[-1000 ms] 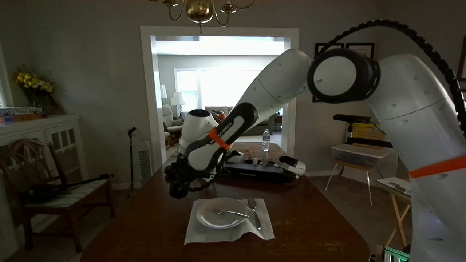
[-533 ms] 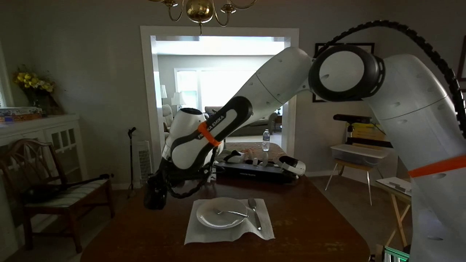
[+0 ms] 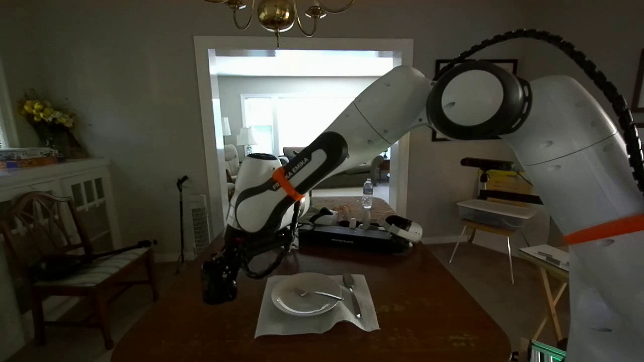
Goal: Move the black mug to the left of the plate
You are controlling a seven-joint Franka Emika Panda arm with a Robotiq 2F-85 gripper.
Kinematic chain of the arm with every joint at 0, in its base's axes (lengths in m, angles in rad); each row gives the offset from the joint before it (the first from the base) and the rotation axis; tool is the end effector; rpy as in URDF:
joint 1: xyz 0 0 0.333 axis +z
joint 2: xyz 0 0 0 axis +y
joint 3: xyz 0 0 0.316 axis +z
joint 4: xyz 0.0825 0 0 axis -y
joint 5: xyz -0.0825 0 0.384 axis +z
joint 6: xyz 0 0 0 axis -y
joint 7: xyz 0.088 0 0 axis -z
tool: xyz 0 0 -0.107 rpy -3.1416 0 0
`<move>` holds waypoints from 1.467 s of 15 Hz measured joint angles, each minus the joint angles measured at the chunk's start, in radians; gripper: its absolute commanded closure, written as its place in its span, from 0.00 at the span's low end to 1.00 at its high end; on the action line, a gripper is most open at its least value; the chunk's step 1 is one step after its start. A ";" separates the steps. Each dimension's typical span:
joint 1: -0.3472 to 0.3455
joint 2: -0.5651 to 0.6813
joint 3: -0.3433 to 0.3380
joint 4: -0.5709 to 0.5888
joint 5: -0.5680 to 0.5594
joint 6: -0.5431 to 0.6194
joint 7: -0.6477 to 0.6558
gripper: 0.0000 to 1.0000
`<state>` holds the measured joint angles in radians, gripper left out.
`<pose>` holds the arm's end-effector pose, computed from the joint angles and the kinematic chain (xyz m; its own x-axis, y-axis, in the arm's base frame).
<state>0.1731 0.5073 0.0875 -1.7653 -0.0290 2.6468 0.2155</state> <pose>0.6713 0.1726 0.3180 0.9346 0.0277 0.3547 0.0667 -0.9929 -0.0984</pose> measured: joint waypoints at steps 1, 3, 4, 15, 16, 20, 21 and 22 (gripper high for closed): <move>-0.003 0.001 0.002 -0.002 0.000 -0.005 -0.031 0.95; -0.003 0.004 0.005 -0.003 0.000 -0.009 -0.088 0.95; -0.003 0.007 0.008 -0.004 0.000 -0.009 -0.111 0.95; -0.017 0.012 0.019 -0.078 0.000 0.073 -0.229 0.95; -0.019 0.013 0.019 -0.084 0.000 0.087 -0.232 0.95; -0.023 0.014 0.020 -0.107 0.000 0.138 -0.235 0.95; -0.023 0.014 0.021 -0.109 0.000 0.143 -0.236 0.95; -0.023 0.014 0.023 -0.110 0.000 0.148 -0.237 0.95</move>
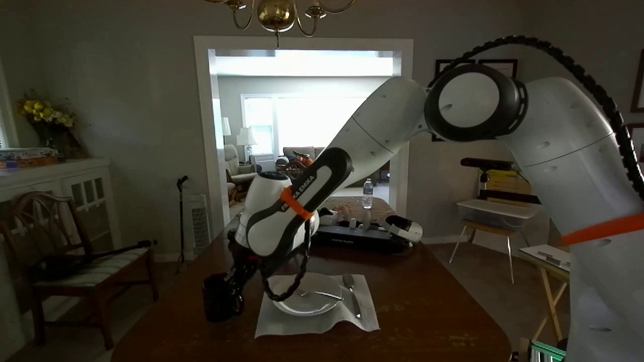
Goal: Move the black mug to the left of the plate
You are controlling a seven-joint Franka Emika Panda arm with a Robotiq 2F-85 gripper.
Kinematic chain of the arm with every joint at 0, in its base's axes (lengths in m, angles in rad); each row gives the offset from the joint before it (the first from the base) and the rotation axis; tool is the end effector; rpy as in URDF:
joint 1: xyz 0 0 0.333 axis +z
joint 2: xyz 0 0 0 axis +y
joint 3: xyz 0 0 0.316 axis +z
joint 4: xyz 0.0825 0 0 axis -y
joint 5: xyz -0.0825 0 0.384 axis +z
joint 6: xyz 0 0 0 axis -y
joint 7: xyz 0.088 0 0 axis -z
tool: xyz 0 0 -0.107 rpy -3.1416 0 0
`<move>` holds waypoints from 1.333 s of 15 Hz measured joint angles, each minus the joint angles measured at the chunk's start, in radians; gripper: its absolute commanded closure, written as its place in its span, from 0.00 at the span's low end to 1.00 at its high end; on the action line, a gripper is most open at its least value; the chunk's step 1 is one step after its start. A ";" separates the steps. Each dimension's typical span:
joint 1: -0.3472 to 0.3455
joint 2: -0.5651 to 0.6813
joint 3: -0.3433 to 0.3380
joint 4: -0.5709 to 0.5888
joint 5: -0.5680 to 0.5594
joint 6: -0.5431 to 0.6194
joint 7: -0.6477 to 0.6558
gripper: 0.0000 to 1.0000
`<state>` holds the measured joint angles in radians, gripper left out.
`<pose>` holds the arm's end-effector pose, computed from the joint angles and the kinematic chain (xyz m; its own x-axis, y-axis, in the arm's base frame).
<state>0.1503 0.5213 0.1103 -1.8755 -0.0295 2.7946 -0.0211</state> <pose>0.6512 0.1681 0.2769 0.8855 0.2507 0.3911 0.2831 -0.9587 -0.0265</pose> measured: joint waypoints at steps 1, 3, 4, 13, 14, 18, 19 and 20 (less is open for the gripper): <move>0.000 0.000 0.001 -0.002 0.000 0.003 0.000 0.95; 0.000 0.000 0.003 -0.011 0.000 0.009 -0.001 0.95; 0.000 0.000 0.004 -0.016 0.000 0.010 -0.001 0.95; 0.000 0.000 0.007 -0.075 0.000 0.070 -0.001 0.95; 0.000 0.000 0.007 -0.075 0.000 0.073 -0.001 0.95; 0.000 0.001 0.007 -0.077 0.000 0.077 -0.001 0.95; 0.000 0.001 0.007 -0.078 0.000 0.077 -0.001 0.95; 0.000 0.002 0.007 -0.080 0.000 0.077 -0.002 0.95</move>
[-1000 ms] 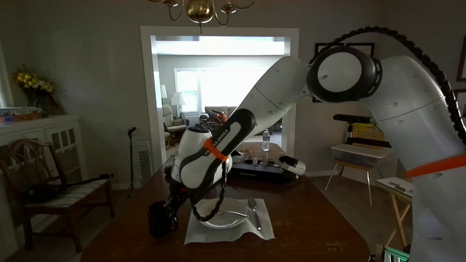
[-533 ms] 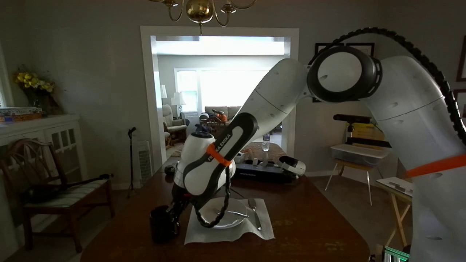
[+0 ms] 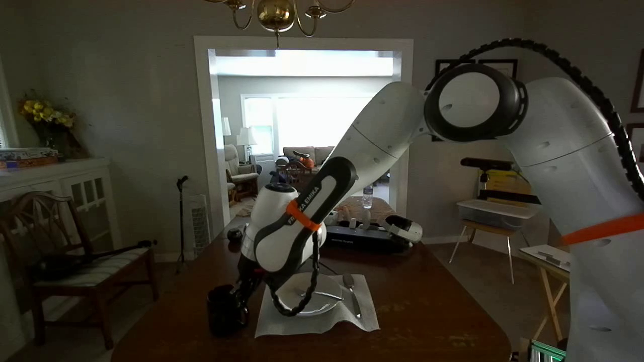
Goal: Move the black mug to the left of the plate
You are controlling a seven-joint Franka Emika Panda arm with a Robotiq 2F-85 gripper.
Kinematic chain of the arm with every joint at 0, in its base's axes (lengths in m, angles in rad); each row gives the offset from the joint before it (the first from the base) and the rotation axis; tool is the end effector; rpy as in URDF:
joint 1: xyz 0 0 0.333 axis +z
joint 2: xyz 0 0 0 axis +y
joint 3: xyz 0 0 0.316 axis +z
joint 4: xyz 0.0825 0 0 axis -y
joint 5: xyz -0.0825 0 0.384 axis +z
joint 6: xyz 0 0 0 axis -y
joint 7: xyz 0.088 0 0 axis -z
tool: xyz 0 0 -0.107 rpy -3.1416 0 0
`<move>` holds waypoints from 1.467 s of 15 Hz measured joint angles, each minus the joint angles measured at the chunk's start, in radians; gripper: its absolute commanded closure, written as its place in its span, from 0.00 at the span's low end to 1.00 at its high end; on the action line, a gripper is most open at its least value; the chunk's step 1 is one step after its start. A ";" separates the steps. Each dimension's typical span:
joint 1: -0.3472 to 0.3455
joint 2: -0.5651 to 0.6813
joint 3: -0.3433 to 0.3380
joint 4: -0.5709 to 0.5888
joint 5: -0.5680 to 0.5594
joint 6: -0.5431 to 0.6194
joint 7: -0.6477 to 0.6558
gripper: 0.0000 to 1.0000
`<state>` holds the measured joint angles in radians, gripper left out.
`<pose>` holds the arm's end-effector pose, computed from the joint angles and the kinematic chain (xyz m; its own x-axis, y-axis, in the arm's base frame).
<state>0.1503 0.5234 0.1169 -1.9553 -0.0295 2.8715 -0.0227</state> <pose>0.6310 0.1689 0.2505 0.8855 0.2572 0.3871 0.2914 -0.9561 -0.0313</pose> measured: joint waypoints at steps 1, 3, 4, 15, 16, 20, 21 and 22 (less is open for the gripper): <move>0.000 0.001 0.000 -0.002 0.000 0.000 0.000 0.95; -0.001 0.003 0.000 -0.005 0.000 0.000 -0.001 0.95; -0.001 0.004 0.000 -0.007 0.000 0.001 -0.002 0.95; 0.000 -0.007 -0.001 -0.006 -0.005 0.002 -0.006 0.16; 0.002 -0.012 -0.002 -0.006 -0.006 0.000 -0.006 0.10; 0.023 -0.043 -0.023 -0.005 -0.012 -0.081 0.022 0.00; 0.025 -0.059 -0.023 -0.002 -0.011 -0.137 0.044 0.00; 0.027 -0.078 -0.023 0.004 -0.011 -0.195 0.068 0.00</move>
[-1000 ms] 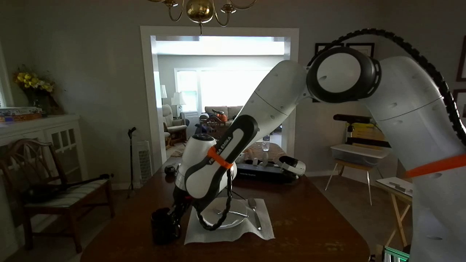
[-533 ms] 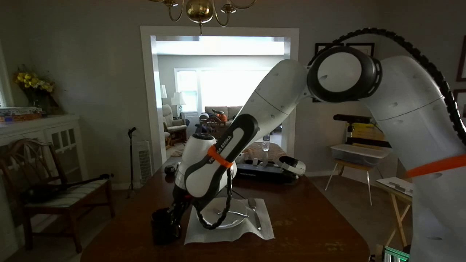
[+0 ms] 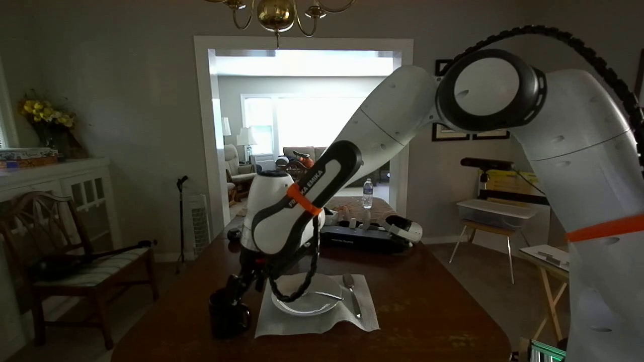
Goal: Move the black mug to the left of the plate
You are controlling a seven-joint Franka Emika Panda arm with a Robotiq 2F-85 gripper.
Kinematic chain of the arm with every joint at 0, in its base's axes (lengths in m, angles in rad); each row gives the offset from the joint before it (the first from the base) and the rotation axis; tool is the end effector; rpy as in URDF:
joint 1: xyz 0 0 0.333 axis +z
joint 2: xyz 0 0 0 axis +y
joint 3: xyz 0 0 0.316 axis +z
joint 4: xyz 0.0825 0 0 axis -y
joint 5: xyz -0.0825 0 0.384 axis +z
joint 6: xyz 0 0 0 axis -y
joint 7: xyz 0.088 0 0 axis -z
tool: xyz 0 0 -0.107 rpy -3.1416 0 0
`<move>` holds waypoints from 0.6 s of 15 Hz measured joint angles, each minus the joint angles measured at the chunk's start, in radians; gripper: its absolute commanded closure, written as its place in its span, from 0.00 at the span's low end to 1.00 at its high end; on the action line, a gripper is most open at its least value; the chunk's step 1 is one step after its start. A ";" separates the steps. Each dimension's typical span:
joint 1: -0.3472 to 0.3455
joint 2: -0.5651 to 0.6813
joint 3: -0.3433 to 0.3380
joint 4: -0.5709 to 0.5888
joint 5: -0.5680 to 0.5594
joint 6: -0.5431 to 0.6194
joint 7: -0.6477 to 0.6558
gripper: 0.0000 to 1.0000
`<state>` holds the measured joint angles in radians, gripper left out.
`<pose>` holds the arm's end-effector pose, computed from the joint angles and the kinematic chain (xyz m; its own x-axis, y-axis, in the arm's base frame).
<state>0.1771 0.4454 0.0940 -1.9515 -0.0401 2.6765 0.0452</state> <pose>0.6228 0.1705 0.2788 0.9331 0.2289 0.2775 0.2454 -0.9691 -0.0258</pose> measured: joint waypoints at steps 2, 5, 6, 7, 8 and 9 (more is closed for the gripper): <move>-0.001 -0.047 0.005 0.016 0.023 -0.126 0.040 0.00; -0.002 -0.123 0.001 0.047 0.048 -0.305 0.136 0.00; -0.001 -0.147 -0.006 0.058 0.040 -0.360 0.186 0.00; 0.000 -0.170 -0.014 0.067 0.030 -0.414 0.236 0.00; -0.001 -0.191 -0.022 0.072 0.028 -0.466 0.280 0.00; -0.002 -0.209 -0.029 0.074 0.028 -0.508 0.322 0.00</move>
<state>0.1748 0.2364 0.0645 -1.8778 -0.0122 2.1684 0.3674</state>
